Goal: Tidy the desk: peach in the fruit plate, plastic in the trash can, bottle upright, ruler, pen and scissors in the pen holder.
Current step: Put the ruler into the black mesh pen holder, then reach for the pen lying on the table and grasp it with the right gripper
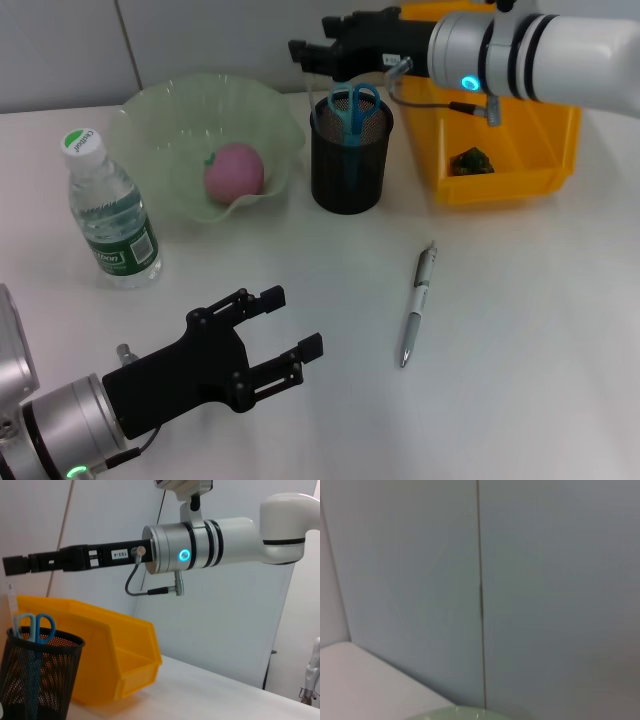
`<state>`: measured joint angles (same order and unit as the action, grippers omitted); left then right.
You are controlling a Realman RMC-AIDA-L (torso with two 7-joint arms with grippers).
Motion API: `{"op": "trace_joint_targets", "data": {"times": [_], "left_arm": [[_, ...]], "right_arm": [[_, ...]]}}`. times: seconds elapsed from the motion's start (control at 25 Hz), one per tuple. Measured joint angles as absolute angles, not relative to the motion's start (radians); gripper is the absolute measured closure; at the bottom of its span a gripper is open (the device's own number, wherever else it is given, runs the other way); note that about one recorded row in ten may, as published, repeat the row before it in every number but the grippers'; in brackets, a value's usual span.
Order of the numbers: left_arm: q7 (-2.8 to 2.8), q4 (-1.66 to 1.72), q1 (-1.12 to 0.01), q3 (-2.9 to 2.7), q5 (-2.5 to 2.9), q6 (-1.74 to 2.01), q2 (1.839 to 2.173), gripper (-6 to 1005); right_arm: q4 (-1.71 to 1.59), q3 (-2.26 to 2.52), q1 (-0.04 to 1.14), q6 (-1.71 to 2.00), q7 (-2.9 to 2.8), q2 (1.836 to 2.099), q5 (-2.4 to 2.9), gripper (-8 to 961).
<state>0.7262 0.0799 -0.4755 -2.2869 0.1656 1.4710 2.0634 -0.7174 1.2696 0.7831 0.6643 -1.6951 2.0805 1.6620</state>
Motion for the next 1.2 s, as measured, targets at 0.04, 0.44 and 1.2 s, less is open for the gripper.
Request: {"op": "trace_joint_targets", "data": {"times": [0.04, 0.44, 1.2], "left_arm": [[0.727, 0.08, -0.476, -2.287, 0.166, 1.471, 2.063, 245], [0.728, 0.08, -0.476, -2.287, 0.166, 1.471, 2.063, 244], [0.724, 0.083, -0.48, -2.259, 0.166, 1.479, 2.062, 244]], "right_arm": [[-0.734, 1.268, 0.773, 0.664, -1.697, 2.081, 1.658, 391], [-0.953, 1.26, 0.611, 0.842, -1.715, 2.078, 1.534, 390], [-1.221, 1.161, 0.642, 1.478, -2.294, 2.021, 2.113, 398]]}}
